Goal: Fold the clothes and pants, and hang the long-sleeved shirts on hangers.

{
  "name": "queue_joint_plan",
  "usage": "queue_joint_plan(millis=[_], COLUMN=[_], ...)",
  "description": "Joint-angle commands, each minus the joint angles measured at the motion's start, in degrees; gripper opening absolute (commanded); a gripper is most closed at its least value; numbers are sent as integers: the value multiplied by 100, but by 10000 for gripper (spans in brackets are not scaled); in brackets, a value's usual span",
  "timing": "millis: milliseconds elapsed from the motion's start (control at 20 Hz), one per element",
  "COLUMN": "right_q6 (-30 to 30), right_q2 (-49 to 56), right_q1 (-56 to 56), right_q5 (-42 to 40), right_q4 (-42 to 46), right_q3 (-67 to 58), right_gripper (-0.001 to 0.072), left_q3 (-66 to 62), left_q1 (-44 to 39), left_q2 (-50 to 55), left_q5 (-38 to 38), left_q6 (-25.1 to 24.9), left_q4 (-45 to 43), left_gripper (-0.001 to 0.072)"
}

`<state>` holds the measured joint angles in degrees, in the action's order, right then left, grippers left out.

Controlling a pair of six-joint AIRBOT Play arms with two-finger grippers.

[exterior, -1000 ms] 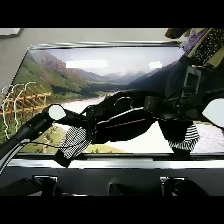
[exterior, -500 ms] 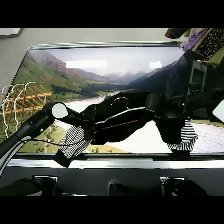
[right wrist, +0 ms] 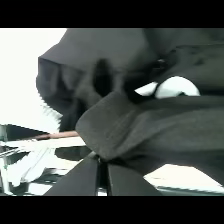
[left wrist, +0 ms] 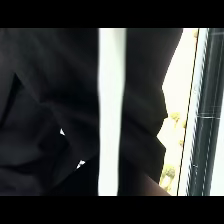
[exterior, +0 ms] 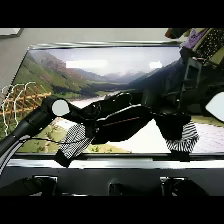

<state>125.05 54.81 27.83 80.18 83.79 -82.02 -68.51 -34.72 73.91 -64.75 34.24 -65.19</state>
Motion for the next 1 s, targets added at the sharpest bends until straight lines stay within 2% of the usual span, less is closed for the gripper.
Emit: queue_joint_plan(millis=[0,150,250,350,600,700,950], right_q6=[-90,-190,-256,-249,-251,-254,-251], right_q2=[111,107,83,28,13,13,15], right_q1=[4,4,4,4,4,4,4], right_q5=[-251,-177,-42,-35,-81,-92,-407], right_q4=[-372,-433,-350,-177,-186,-308,-396], right_q3=[-4,-4,-4,-4,-4,-4,-4], right_gripper=[33,33,33,33,33,33,33], left_q3=[-72,-72,-72,-98,-616,-881,-1106], left_q1=[-68,-68,-59,-61,-63,-63,-142], left_q2=[2,2,-9,-59,-131,-129,-76], left_q5=[2,-7,-142,-485,-1370,-1390,-1366], left_q6=[186,214,435,634,649,925,949], left_q4=[-7,-50,-361,-861,-1388,-1534,-1480], left_gripper=[30,30,30,30,30,31,30])
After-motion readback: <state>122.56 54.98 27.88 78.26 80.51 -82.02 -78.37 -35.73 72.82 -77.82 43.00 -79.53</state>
